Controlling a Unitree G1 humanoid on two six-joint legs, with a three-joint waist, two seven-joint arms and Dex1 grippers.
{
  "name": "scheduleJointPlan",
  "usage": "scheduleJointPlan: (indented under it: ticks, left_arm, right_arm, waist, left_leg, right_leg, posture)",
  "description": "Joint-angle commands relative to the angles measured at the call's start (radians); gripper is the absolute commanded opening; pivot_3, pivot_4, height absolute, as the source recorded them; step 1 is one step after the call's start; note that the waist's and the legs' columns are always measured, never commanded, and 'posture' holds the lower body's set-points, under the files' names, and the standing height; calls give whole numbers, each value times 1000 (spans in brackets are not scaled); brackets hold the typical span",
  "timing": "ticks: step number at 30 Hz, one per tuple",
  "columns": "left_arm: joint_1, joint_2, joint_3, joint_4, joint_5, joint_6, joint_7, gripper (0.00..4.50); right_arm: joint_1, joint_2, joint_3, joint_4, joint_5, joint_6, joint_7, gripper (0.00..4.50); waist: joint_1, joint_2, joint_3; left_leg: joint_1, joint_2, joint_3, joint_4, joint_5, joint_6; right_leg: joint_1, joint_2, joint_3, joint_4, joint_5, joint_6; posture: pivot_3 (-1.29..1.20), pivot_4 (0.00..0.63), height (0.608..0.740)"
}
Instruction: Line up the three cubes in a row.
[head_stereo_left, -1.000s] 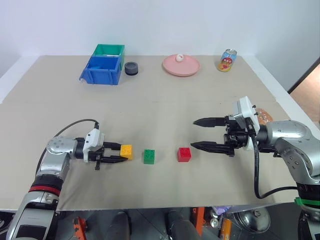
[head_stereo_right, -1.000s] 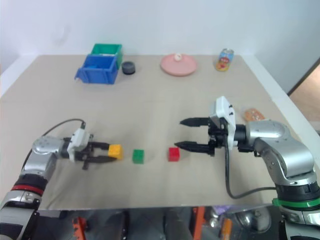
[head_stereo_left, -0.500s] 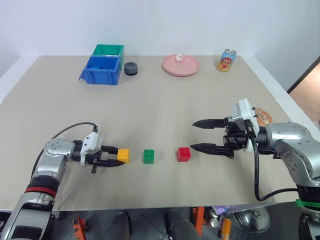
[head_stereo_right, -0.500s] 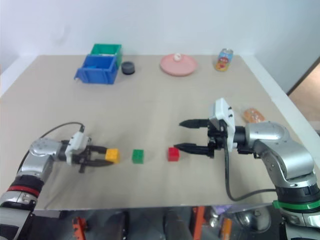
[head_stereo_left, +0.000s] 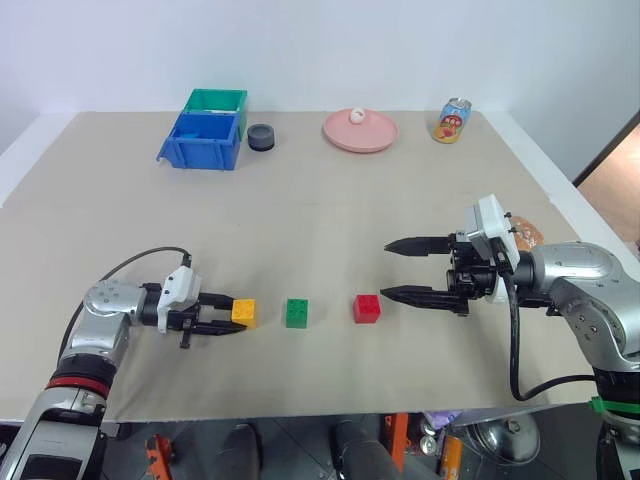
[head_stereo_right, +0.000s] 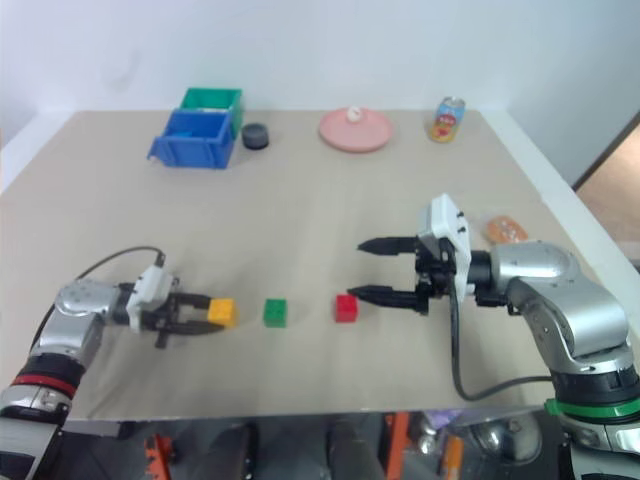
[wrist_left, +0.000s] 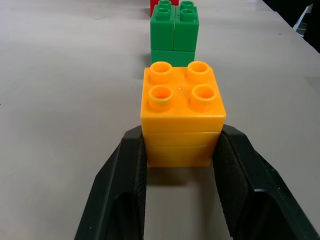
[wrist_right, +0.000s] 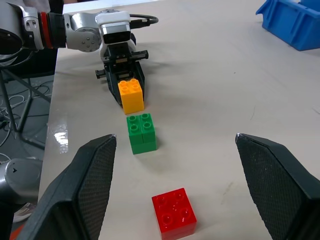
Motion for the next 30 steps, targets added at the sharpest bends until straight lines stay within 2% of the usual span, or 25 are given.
scheduleJointPlan:
  ticks: [1,3,5,7,10,12,17,25,30]
  left_arm:
    - [9,22,17,9,6,-21,-14,1294]
    - [9,13,24,13,9,-29,-8,1294]
    - [8,8,24,15,12,-25,-6,2354]
    - [3,1,24,23,18,-32,2,2953]
    - [-3,-8,29,28,22,-42,11,4078]
    - [0,-10,29,19,20,-48,2,4471]
    - [20,-9,47,-65,-34,55,-1,4471]
    - [92,34,82,-307,-127,252,8,4471]
    - [128,67,144,-412,-146,258,54,4471]
  right_arm:
    - [-19,-6,-15,-7,11,-5,6,3935]
    - [-20,-4,-15,-7,12,-4,4,3935]
    - [-22,-2,-13,-5,11,-5,4,3935]
    - [-24,-2,-12,-4,11,-5,5,3935]
    - [-25,-1,-11,-3,10,-6,5,3935]
    - [-26,-2,-12,-2,11,-5,6,3935]
    - [-28,-4,-13,2,11,-5,9,3935]
    - [-49,-9,-10,33,4,-13,29,3935]
    - [-60,-9,-6,51,-4,-20,45,3935]
  waist:
    - [0,0,0]
    - [0,0,0]
    - [0,0,0]
    - [0,0,0]
    - [1,0,0]
    - [1,0,0]
    - [1,0,0]
    - [-1,0,0]
    - [0,0,0]
  left_leg:
    - [0,0,0,0,0,0]
    - [0,0,0,0,0,0]
    - [0,0,0,0,0,0]
    - [0,0,0,0,0,0]
    - [0,0,0,0,0,0]
    - [0,0,0,0,0,0]
    - [0,0,0,1,0,0]
    - [0,0,0,1,0,0]
    - [0,0,0,1,0,0]
  right_leg:
    - [0,0,0,0,0,0]
    - [0,0,0,0,0,0]
    - [0,0,0,0,0,0]
    - [0,0,0,0,0,0]
    - [0,0,0,0,0,0]
    - [0,0,0,1,0,0]
    - [0,0,0,1,0,0]
    - [-1,0,0,2,0,0]
    - [-1,0,0,2,0,-1]
  posture:
    - [0,150,736]
    - [0,150,736]
    - [0,150,736]
    - [0,150,736]
    - [0,150,736]
    - [0,150,736]
    - [0,150,736]
    - [0,150,736]
    - [0,150,736]
